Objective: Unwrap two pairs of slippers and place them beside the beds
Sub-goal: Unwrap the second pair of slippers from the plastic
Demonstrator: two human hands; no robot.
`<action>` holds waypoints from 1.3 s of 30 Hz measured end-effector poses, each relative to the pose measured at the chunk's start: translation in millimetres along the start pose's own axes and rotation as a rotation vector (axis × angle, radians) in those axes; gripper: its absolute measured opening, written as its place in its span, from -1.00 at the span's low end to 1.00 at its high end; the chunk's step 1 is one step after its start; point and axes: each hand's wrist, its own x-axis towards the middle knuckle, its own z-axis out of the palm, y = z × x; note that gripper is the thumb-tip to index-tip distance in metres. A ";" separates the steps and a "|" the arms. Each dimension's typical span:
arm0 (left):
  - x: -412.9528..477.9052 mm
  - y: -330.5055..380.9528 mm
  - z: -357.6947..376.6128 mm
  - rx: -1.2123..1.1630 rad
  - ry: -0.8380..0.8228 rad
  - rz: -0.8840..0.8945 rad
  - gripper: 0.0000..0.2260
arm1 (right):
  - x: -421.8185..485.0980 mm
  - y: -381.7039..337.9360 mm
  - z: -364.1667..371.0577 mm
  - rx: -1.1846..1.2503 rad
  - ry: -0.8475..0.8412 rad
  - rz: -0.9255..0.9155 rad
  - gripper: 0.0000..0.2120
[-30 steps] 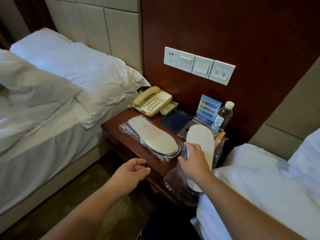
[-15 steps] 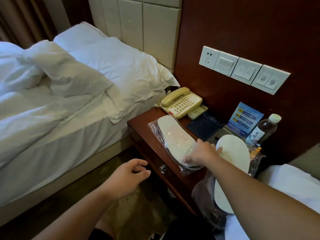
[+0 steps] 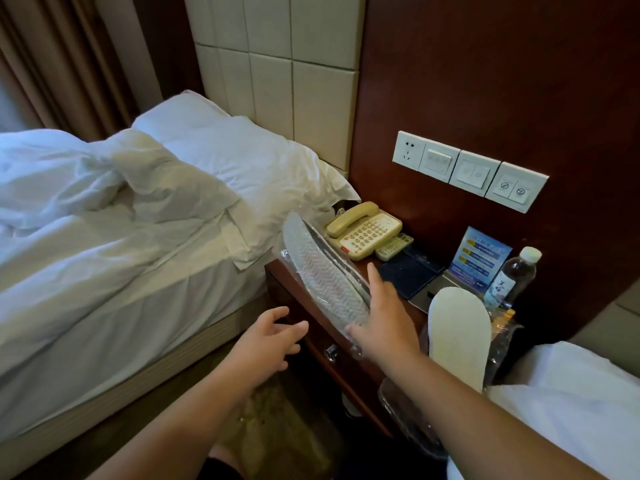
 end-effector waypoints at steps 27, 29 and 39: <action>-114.6 57.2 -39.3 0.016 -0.328 0.311 -0.57 | -71.5 -98.0 -168.3 0.033 0.375 -0.671 -0.77; -119.4 58.3 -40.7 0.006 -0.336 0.318 -0.59 | -75.3 -96.3 -168.6 -0.002 0.493 -0.714 -0.84; -140.2 62.6 -46.1 -0.014 -0.395 0.393 -0.72 | -73.0 -97.4 -183.3 0.317 0.592 -0.395 -0.80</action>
